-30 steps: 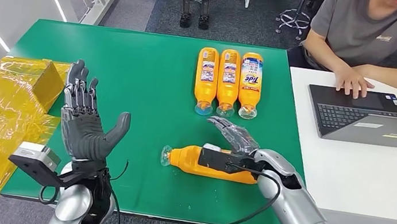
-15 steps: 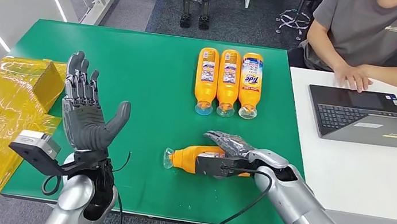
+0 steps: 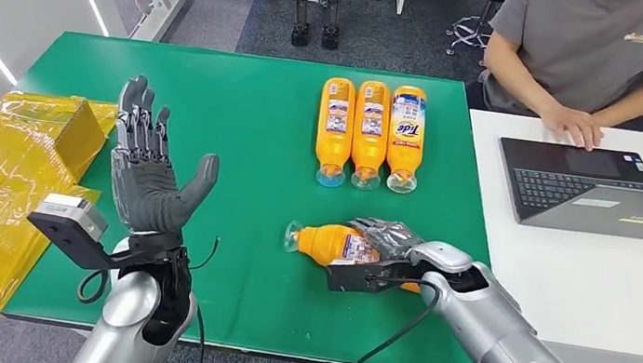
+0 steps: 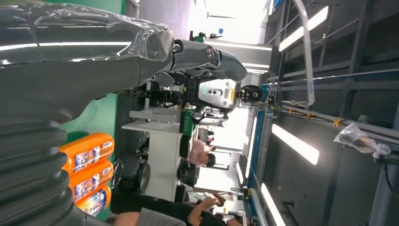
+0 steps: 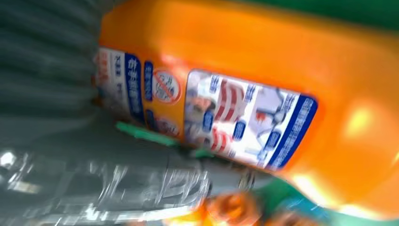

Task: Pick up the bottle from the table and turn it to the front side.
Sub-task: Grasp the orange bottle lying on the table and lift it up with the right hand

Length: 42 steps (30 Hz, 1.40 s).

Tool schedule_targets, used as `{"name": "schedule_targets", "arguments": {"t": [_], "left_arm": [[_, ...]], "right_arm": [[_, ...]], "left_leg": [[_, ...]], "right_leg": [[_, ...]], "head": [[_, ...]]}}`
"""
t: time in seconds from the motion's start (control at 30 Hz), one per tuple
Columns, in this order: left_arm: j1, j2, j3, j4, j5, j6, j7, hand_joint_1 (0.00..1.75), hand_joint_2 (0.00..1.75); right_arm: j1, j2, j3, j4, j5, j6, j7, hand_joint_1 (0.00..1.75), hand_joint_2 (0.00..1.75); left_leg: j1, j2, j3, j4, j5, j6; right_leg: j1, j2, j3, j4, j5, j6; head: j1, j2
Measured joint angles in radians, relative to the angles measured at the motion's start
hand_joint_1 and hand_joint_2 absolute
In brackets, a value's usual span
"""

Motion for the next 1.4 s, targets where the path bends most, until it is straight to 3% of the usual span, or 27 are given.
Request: {"name": "schedule_targets", "arguments": {"t": [0.57, 0.7, 0.83, 1.23, 1.4], "left_arm": [[-0.005, 0.0, 0.0, 0.008, 0.0, 0.0, 0.0, 0.0, 1.75], [-0.006, 0.0, 0.0, 0.01, 0.005, 0.001, 0.0, 0.0, 1.75], [-0.006, 0.0, 0.0, 0.01, 0.009, 0.0, 0.0, 0.0, 1.75], [-0.006, 0.001, 0.0, 0.011, 0.009, -0.002, 0.0, 0.0, 1.75], [-0.004, 0.004, 0.0, 0.01, 0.0, 0.004, 0.0, 0.0, 1.75]], "right_arm": [[-0.021, -0.096, 0.029, -0.041, 0.013, -0.018, 0.064, 0.0, 1.75], [-0.025, -0.104, 0.033, -0.047, 0.011, 0.002, 0.061, 0.54, 1.75], [-0.029, -0.114, 0.042, -0.047, 0.006, 0.032, 0.042, 1.73, 1.75], [-0.032, -0.123, 0.061, -0.044, -0.011, -0.025, -0.003, 1.75, 1.75], [0.005, -0.09, 0.043, -0.045, -0.016, -0.25, 0.019, 1.75, 1.75]], "left_leg": [[0.0, 0.0, 0.0, 0.0, 0.0, 0.0], [0.0, 0.0, 0.0, 0.0, 0.0, 0.0], [0.0, 0.0, 0.0, 0.0, 0.0, 0.0], [0.0, 0.0, 0.0, 0.0, 0.0, 0.0], [0.0, 0.0, -0.001, 0.0, 0.0, 0.0]], "right_leg": [[0.0, 0.0, -0.001, 0.0, 0.0, 0.0], [0.0, 0.0, -0.001, 0.0, 0.0, 0.0], [0.0, 0.0, -0.001, 0.0, 0.0, 0.0], [0.0, 0.0, 0.0, 0.0, 0.0, 0.0], [0.0, 0.001, -0.001, 0.0, 0.0, 0.0]], "head": [[0.0, 0.0], [0.0, 0.0], [0.0, 0.0], [0.0, 0.0], [0.0, 0.0]]}}
